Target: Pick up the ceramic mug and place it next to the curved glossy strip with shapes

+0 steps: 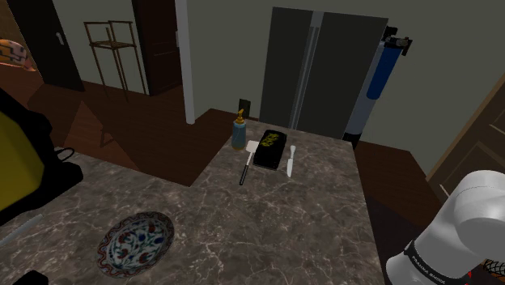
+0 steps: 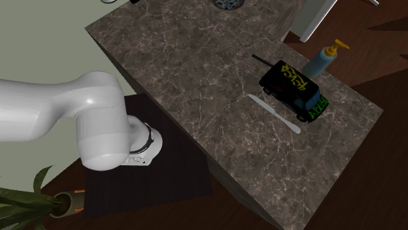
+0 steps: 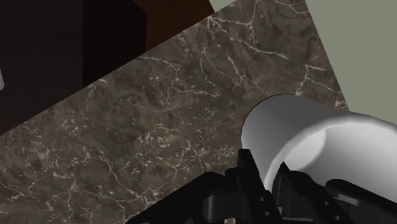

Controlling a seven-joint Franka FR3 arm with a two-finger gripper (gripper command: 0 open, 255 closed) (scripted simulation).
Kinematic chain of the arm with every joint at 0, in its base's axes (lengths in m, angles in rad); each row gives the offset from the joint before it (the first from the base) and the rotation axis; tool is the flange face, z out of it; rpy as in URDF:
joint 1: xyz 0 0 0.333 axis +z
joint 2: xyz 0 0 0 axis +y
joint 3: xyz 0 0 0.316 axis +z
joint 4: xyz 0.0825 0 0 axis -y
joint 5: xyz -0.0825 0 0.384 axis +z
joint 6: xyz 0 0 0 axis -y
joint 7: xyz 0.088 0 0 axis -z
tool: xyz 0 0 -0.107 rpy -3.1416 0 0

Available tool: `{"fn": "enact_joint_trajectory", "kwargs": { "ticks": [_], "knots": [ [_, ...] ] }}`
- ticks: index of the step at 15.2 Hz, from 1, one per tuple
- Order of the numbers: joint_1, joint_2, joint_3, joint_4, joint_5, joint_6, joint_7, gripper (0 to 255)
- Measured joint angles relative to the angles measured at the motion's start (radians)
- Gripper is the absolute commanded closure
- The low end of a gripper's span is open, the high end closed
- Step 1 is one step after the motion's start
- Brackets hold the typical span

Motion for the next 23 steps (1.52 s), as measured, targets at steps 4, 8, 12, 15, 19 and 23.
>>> {"fn": "enact_joint_trajectory", "kwargs": {
  "ticks": [4, 8, 12, 15, 19, 23],
  "knots": [
    [-0.006, -0.003, 0.034, -0.041, 0.021, 0.048, -0.012, 255],
    [-0.012, -0.006, 0.066, -0.077, 0.041, 0.091, -0.022, 255],
    [-0.026, -0.006, 0.107, -0.106, 0.064, 0.136, -0.031, 255],
    [-0.040, -0.006, 0.142, -0.129, 0.082, 0.172, -0.040, 255],
    [-0.065, -0.003, 0.193, -0.155, 0.107, 0.220, -0.054, 255],
    [-0.082, -0.003, 0.238, -0.181, 0.133, 0.263, -0.066, 255]
  ]
}}
